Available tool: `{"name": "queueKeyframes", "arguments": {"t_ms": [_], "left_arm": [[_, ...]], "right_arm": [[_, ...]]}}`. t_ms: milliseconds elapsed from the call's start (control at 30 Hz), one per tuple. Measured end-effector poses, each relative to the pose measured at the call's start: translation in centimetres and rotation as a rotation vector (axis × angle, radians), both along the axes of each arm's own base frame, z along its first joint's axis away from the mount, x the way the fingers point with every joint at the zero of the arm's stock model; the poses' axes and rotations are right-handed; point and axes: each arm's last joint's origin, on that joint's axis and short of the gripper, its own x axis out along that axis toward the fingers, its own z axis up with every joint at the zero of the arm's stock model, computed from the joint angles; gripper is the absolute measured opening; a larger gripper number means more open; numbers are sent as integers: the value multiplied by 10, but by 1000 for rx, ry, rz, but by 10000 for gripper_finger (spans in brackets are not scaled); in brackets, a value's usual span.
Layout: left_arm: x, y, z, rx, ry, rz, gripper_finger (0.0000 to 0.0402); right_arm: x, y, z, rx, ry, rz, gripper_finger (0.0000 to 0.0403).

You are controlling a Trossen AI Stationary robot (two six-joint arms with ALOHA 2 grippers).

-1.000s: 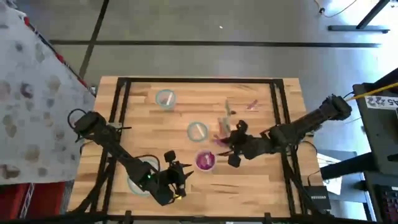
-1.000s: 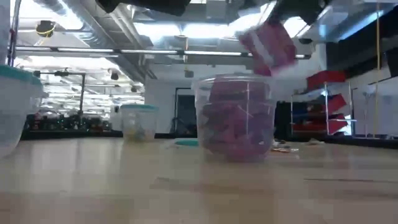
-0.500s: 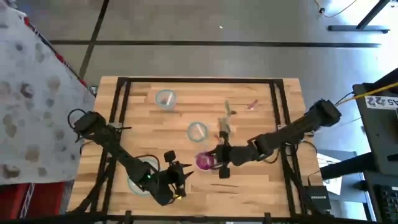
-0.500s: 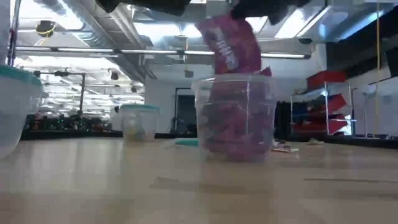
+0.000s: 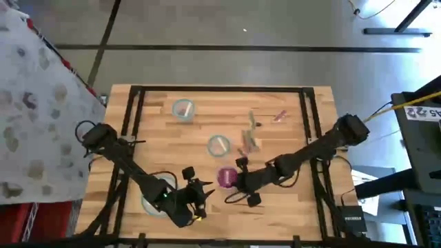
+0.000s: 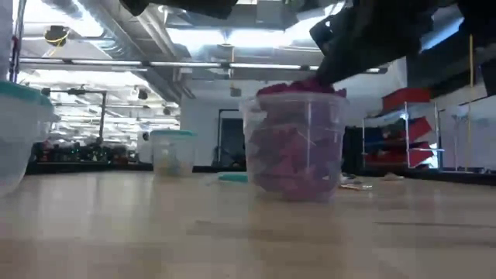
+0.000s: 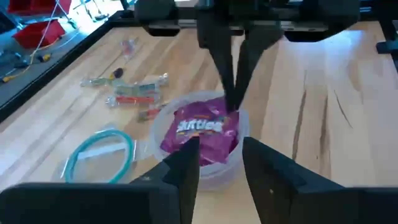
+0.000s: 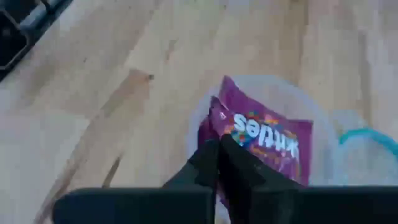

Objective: Sort candy
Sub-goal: Put the violet candy into the bottom small transparent bin

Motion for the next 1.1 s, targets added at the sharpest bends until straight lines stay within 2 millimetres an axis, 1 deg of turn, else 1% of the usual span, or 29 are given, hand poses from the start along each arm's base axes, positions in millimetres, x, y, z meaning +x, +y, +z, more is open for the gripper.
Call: {"name": "queueKeyframes", "arguments": {"t_ms": [100, 200, 267, 333, 467, 533, 600, 700, 833, 1000, 1100], "left_arm": [[0, 0, 0, -1, -1, 1, 107], [0, 0, 0, -2, -1, 1, 107], [0, 0, 0, -1, -1, 1, 107], [0, 0, 0, -1, -2, 2, 107], [0, 0, 0, -1, -2, 3, 107], [0, 0, 0, -1, -2, 3, 107], [0, 0, 0, 0, -2, 3, 107], [0, 0, 0, 0, -2, 3, 107], [0, 0, 0, 0, -2, 3, 107], [0, 0, 0, -1, -2, 3, 107], [0, 0, 0, -1, -3, 3, 107]], "right_arm": [[-1, -3, -2, -22, 19, -27, 1], [0, -3, 1, -14, -2, -53, 2], [1, -3, 4, -26, -2, -62, 11], [2, -3, 10, -49, 12, -75, 30], [4, -4, 25, -105, 45, -104, 81], [8, -2, 36, -81, 34, -126, 100], [13, 0, 45, -34, -10, -148, 107], [17, 3, 51, 18, -55, -130, 96], [19, -2, 44, 25, -8, -163, 57], [34, -4, 18, 92, 44, -155, 11], [41, -6, 3, 102, 78, -190, 4]]}}
